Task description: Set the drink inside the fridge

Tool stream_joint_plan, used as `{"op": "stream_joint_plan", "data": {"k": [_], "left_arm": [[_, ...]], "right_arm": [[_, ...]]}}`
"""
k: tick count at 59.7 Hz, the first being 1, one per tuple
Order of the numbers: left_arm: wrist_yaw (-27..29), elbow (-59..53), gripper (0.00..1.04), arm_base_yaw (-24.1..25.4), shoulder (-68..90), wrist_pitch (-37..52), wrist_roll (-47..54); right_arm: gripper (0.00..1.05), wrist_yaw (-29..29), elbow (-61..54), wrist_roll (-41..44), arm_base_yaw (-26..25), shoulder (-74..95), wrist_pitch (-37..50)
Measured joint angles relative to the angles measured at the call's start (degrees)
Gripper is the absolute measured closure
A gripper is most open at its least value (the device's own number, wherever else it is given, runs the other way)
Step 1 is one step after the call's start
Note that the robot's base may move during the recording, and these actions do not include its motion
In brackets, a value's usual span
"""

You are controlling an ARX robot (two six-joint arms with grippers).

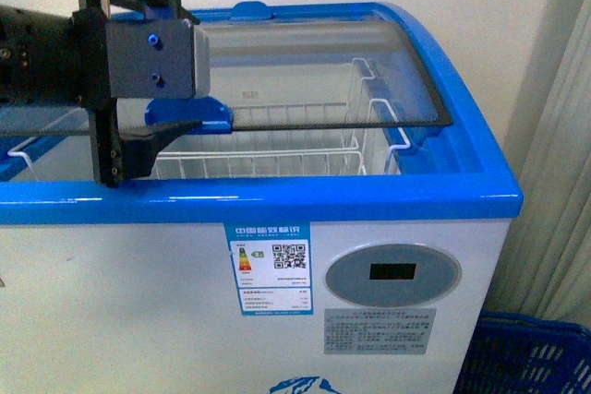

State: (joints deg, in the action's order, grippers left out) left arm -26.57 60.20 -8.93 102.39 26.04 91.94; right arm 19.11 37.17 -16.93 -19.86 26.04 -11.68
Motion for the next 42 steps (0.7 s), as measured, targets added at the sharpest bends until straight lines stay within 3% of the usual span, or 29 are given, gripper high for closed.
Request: {"op": "stream_joint_plan", "data": {"k": [21,42], "left_arm": [[3.28,12.24,0.08,-0.22,8.55,0.00,3.30],[11.06,28.24,0.08,-0.72,21.49,8.35,7.52]], "right_arm": [[0.61,0.02,0.00,0.00,0.04,0.00,0.00],[0.61,0.02,0.00,0.00,0.04,0.00,0.00]]}}
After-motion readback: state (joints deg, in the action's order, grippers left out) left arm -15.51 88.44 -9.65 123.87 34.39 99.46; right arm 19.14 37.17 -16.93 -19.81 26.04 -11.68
